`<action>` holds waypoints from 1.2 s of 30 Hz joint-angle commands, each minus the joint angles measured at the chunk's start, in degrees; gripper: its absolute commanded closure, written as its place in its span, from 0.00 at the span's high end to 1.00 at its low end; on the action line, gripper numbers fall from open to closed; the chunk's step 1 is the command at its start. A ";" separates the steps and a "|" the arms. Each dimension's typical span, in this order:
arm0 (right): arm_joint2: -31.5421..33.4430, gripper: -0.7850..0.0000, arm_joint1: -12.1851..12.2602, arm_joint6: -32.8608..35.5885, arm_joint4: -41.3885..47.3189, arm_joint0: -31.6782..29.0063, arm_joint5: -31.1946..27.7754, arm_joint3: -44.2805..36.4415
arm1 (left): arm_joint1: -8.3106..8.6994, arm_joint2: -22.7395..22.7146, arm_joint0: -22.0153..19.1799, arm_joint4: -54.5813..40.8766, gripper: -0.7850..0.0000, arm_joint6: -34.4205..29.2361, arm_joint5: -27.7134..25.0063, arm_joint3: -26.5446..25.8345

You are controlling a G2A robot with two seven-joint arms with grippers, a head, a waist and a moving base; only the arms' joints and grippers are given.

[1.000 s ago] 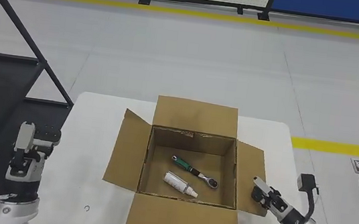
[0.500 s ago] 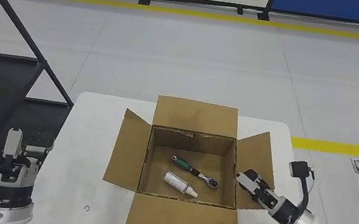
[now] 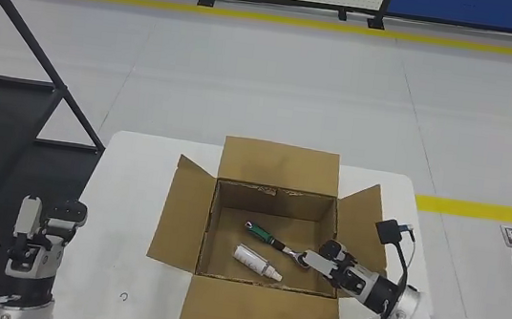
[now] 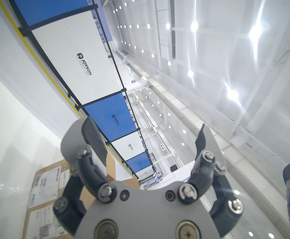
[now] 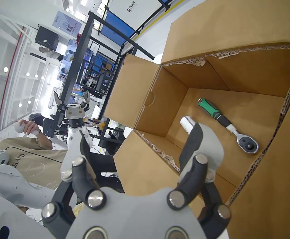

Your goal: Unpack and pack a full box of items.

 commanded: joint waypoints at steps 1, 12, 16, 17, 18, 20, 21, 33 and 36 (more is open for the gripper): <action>0.00 1.00 0.00 0.00 0.00 0.00 0.00 0.00 | 0.00 0.00 0.00 -0.01 1.00 0.00 0.00 0.00; -13.00 1.00 0.04 8.56 -19.64 13.56 0.19 -0.37 | 0.01 0.32 0.33 1.36 1.00 -0.98 1.79 -0.71; -22.90 1.00 -0.91 15.00 -29.73 23.99 3.84 5.52 | -0.11 -0.60 2.20 0.54 1.00 -0.32 0.66 -0.70; -25.36 1.00 -1.26 16.43 -32.05 26.53 4.71 7.81 | -0.14 -0.90 2.71 0.20 1.00 -0.12 0.36 -0.73; -27.72 1.00 -1.66 17.62 -34.44 29.06 5.52 10.18 | -0.18 -1.18 3.18 -0.12 1.00 0.05 0.03 -0.79; -31.98 1.00 -2.60 19.15 -36.17 33.39 5.76 15.38 | -0.24 -1.59 4.06 -0.69 1.00 0.15 -0.51 -0.95; -33.64 1.00 -3.08 19.35 -36.38 35.20 5.48 18.03 | -0.28 -1.77 4.44 -0.94 1.00 0.22 -0.77 -1.05; -36.41 1.00 -4.86 17.09 -32.66 39.75 7.75 29.58 | -0.44 -1.38 5.59 -0.26 1.00 -0.17 -1.33 -1.88; -36.41 1.00 -4.86 17.09 -32.66 39.75 7.75 29.58 | -0.44 -1.38 5.59 -0.26 1.00 -0.17 -1.33 -1.88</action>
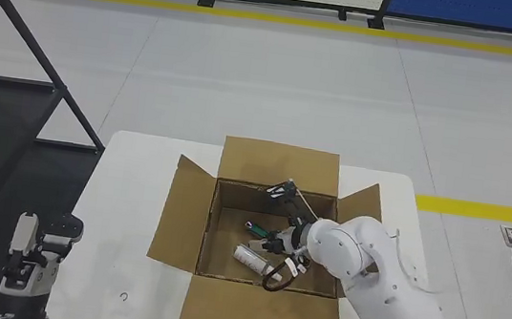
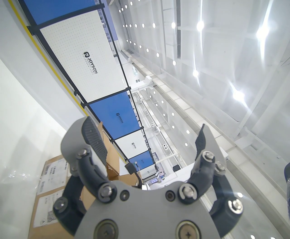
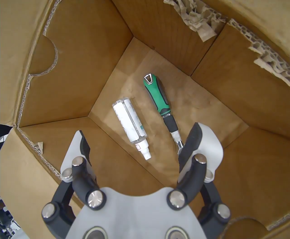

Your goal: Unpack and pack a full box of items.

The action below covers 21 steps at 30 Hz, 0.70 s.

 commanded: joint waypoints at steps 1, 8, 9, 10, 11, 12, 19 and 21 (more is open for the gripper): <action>0.00 1.00 0.00 0.00 0.00 0.00 0.00 0.01 | 0.00 0.00 0.00 -0.01 1.00 0.00 -0.01 0.00; -5.33 1.00 -1.13 1.51 -7.92 2.64 1.35 3.20 | 0.00 0.00 0.00 -0.01 1.00 0.00 -0.01 0.00; -6.96 1.00 -1.50 2.99 -10.78 3.78 2.41 4.48 | 0.00 0.00 0.00 -0.01 1.00 0.00 -0.01 0.00; -8.91 1.00 -1.99 4.55 -13.31 4.92 3.00 5.42 | 0.00 0.00 0.00 -0.01 1.00 0.00 -0.01 0.00; -10.26 1.00 -2.52 5.14 -14.07 5.85 2.89 6.42 | 0.00 0.00 0.00 -0.01 1.00 0.00 -0.01 0.00; -11.17 1.00 -2.99 5.70 -14.30 6.76 2.66 8.09 | 0.00 0.00 0.00 -0.01 1.00 0.00 -0.01 0.00; -14.90 0.89 -5.74 6.60 -12.91 11.67 -3.68 17.94 | 0.00 0.00 0.00 -0.01 1.00 0.00 -0.01 0.00; -15.69 0.65 -6.37 6.39 -12.90 12.32 -4.70 19.81 | 0.00 0.00 0.00 -0.01 1.00 0.00 -0.01 0.00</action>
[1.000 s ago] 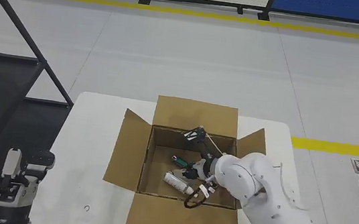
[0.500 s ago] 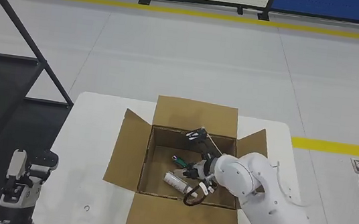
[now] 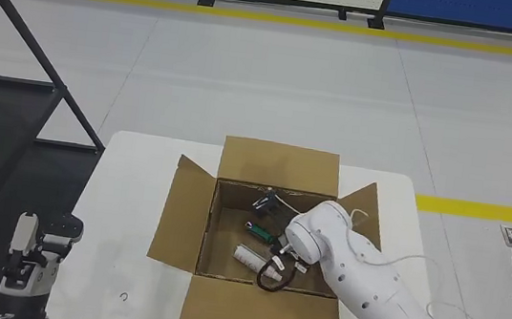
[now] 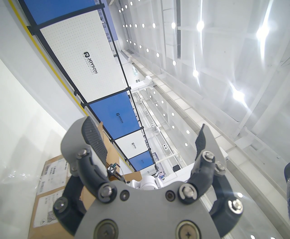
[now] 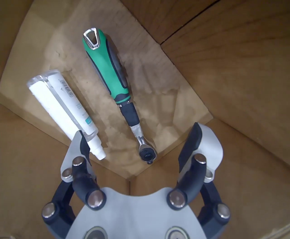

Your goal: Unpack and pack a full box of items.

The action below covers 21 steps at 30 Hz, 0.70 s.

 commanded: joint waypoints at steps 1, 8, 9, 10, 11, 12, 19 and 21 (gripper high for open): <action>-0.77 0.50 -0.60 -0.06 -0.31 0.65 -0.59 2.06 | 0.00 0.00 0.00 0.00 1.00 0.00 0.00 0.00; -2.19 0.41 -2.53 -0.87 0.70 1.87 -2.40 7.19 | 0.00 0.00 0.00 0.00 1.00 0.00 0.00 0.00; -2.32 0.40 -2.72 -0.86 0.80 1.96 -2.85 7.62 | 0.00 0.00 0.00 0.00 1.00 0.00 0.00 0.00; -2.37 0.38 -2.90 -0.85 0.87 2.04 -3.06 8.07 | 0.00 0.00 0.00 0.00 1.00 0.00 0.00 0.00; -2.41 0.38 -3.07 -0.82 1.03 2.12 -3.38 8.42 | 0.00 0.00 0.00 0.00 1.00 0.00 0.00 0.00; -2.46 0.37 -3.23 -0.82 1.10 2.18 -3.70 8.78 | 0.00 0.00 0.00 0.00 1.00 0.00 0.00 0.00; -2.62 0.36 -4.23 -0.87 1.46 2.37 -5.07 10.92 | 0.00 0.00 0.00 0.00 1.00 0.00 0.00 0.00; -2.55 0.34 -4.51 -0.98 1.76 2.45 -5.42 11.53 | 0.00 0.00 0.00 0.00 1.00 0.00 0.00 0.00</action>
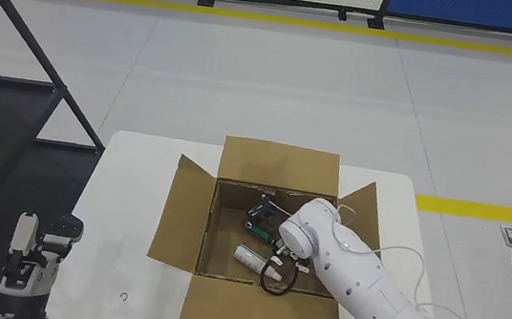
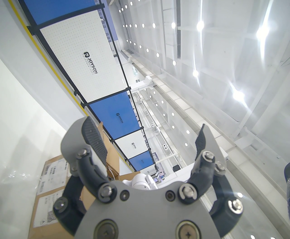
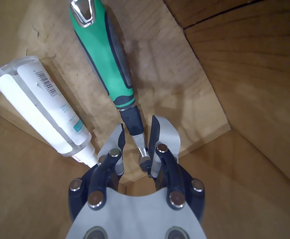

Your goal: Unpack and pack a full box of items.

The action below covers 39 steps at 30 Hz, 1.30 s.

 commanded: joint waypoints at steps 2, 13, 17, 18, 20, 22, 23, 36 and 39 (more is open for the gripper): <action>-0.03 0.33 -0.41 -0.24 0.09 0.05 -0.33 0.93 | 0.00 0.00 0.00 0.00 1.00 0.00 0.00 0.00; -0.97 0.32 -2.33 -0.02 -0.23 1.08 -2.06 5.09 | 0.00 0.00 0.00 0.00 1.00 0.00 0.00 0.00; -1.20 0.20 -3.04 -0.26 -0.18 1.47 -2.77 6.79 | 0.00 0.00 0.00 0.00 1.00 0.00 0.00 0.00; -1.22 0.11 -3.21 -0.34 -0.15 1.58 -2.95 7.30 | 0.00 0.00 0.00 0.00 1.00 0.00 0.00 0.00; -1.23 0.00 -3.55 -0.43 -0.05 1.81 -3.09 8.11 | 0.00 0.00 0.00 0.00 1.00 0.00 0.00 0.00; -1.11 0.00 -3.80 -0.61 -0.07 2.09 -3.19 8.59 | 0.00 0.00 0.00 0.00 1.00 0.00 0.00 0.00; -1.02 0.00 -3.87 -0.70 -0.17 2.19 -3.22 8.64 | 0.00 0.00 0.00 0.00 1.00 0.00 0.00 0.00; 5.79 0.00 -0.17 -2.24 -3.86 -2.22 -5.76 -4.50 | 0.00 0.00 0.00 0.00 1.00 0.00 0.00 0.00; 8.96 0.00 1.65 -1.89 -6.04 -5.54 -5.67 -12.36 | 0.00 0.00 0.00 0.00 1.00 0.00 0.00 0.00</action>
